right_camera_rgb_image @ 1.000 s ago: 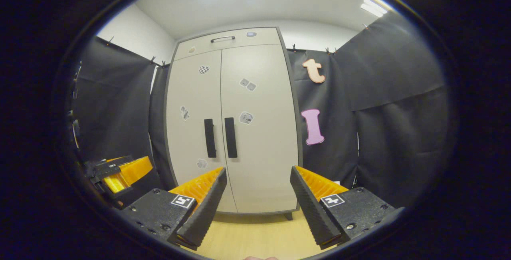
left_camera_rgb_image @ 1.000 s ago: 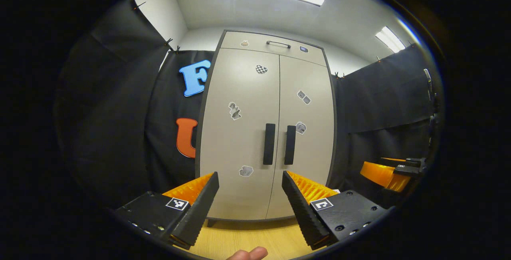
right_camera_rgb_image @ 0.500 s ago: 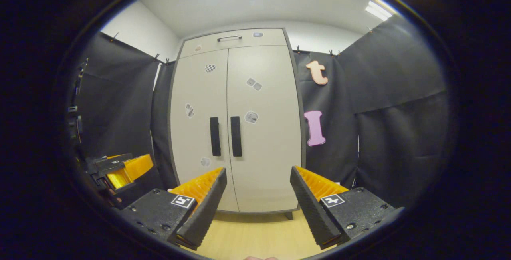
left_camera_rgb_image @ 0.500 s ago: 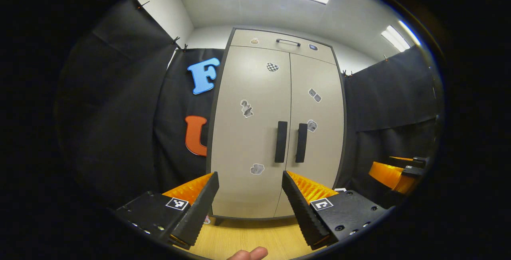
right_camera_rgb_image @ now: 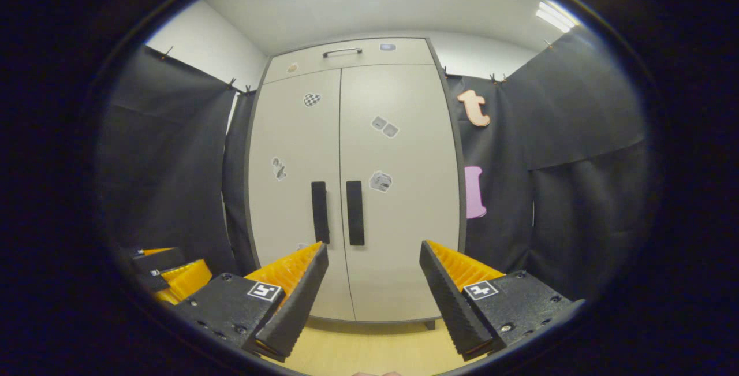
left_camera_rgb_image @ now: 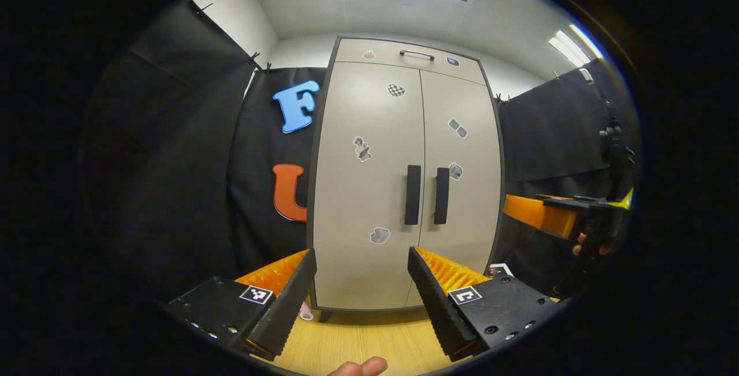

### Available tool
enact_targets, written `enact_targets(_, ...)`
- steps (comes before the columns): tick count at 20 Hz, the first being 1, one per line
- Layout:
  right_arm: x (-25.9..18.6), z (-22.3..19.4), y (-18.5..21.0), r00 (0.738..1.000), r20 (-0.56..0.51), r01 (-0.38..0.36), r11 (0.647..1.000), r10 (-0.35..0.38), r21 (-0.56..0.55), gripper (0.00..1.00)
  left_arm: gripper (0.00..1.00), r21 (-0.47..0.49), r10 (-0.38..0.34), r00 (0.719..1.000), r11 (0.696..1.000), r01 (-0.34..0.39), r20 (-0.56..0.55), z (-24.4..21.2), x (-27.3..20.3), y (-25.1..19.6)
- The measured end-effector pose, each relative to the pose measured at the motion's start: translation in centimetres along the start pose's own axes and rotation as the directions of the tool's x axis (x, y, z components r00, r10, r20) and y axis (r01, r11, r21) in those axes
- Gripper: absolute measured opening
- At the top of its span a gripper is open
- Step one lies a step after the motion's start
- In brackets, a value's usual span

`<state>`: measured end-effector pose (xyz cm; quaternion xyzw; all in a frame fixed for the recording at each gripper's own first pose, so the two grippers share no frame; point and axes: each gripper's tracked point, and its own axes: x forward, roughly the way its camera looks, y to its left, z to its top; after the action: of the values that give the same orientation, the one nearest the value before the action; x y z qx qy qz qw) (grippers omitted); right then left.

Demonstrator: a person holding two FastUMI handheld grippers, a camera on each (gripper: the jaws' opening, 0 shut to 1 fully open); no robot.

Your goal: Open the right door of the double-door shoe cabinet with the right hand, and open the left door with the left hand.

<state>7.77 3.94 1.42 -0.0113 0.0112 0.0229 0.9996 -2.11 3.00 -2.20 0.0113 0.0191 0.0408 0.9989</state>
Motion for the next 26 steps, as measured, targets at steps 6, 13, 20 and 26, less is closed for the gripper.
enact_targets(6, 9.6, 1.2, 1.5, 0.999, -0.031, -0.023, 1.0, 0.023, 0.01, 0.99, 0.95, -0.033, 0.014, 0.999, 0.999, -0.015, -0.031, -1.8, -0.7, 1.1)
enact_targets(13, 19.3, -1.1, 2.1, 0.992, -0.124, 0.033, 0.999, -0.034, -0.006, 0.97, 0.95, -0.046, 0.062, 0.995, 0.997, -0.065, -0.077, -4.0, -1.1, 3.2)
enact_targets(20, 21.0, -1.0, 1.6, 0.99, -0.099, 0.099, 0.995, -0.099, -0.004, 0.76, 0.95, -0.009, 0.097, 0.993, 0.995, -0.098, -0.073, -4.5, -0.8, 5.0)
enact_targets(26, 20.8, -1.1, 2.7, 0.994, -0.096, 0.04, 0.993, -0.05, -0.109, 0.3, 0.95, -0.018, 0.066, 0.994, 0.998, -0.068, -0.086, -5.3, -0.4, 4.1)
